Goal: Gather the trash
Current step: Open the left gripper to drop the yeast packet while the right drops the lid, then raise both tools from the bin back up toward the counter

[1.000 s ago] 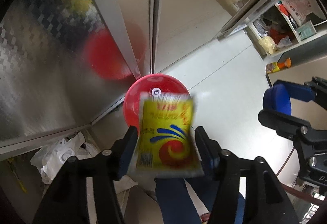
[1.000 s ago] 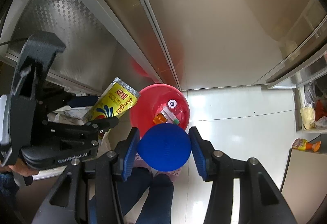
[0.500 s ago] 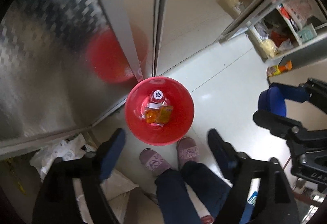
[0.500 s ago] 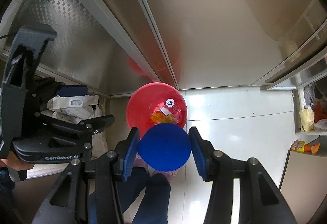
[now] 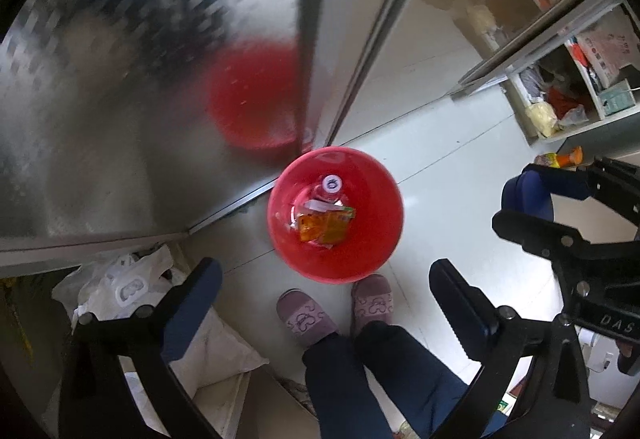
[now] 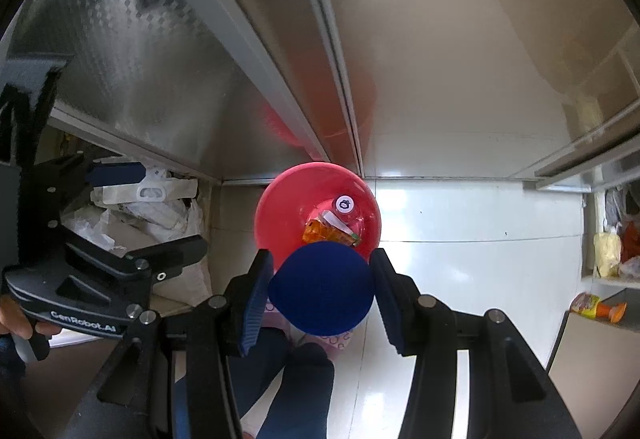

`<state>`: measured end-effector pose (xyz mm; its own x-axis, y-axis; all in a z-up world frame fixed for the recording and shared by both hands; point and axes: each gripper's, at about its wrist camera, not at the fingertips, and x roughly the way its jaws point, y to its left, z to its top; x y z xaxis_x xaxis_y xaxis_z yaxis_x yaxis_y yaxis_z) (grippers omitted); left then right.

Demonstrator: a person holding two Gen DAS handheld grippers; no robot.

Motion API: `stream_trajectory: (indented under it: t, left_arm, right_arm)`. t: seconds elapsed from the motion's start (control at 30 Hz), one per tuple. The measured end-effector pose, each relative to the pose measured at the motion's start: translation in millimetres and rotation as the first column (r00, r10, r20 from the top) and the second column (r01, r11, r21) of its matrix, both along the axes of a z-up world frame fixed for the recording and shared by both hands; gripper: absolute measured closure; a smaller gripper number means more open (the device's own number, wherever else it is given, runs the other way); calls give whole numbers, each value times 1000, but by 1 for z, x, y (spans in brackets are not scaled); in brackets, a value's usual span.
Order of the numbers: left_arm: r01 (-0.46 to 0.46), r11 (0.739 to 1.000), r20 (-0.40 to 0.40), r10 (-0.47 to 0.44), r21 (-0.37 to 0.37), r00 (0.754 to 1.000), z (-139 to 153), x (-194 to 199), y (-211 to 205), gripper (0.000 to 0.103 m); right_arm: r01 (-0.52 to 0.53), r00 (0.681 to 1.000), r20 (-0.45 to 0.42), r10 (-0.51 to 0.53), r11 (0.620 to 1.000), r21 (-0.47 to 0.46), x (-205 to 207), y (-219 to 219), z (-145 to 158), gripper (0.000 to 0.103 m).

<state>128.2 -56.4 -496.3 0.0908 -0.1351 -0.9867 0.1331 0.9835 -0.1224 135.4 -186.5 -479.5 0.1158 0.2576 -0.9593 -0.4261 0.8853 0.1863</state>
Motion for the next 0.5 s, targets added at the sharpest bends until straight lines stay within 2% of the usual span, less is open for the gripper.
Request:
stream_trajectory:
  t: [0.33,0.47,0.5]
  left_arm:
    - [-45,999,-36,46,30,998,-9,-11,21,0]
    - [-56,998,-42,57,29,997,-10,-18,27,0]
    - [-55,998,-42,56,26,998,-9,-19,28,0]
  right_arm:
    - [-57,998,-23,57,998,-4,4,29,-16,56]
    - [-55,998,-33,55,999,2,3,29,-17,15]
    - [-50,998,-27,51,999,1,2,28,-15,13]
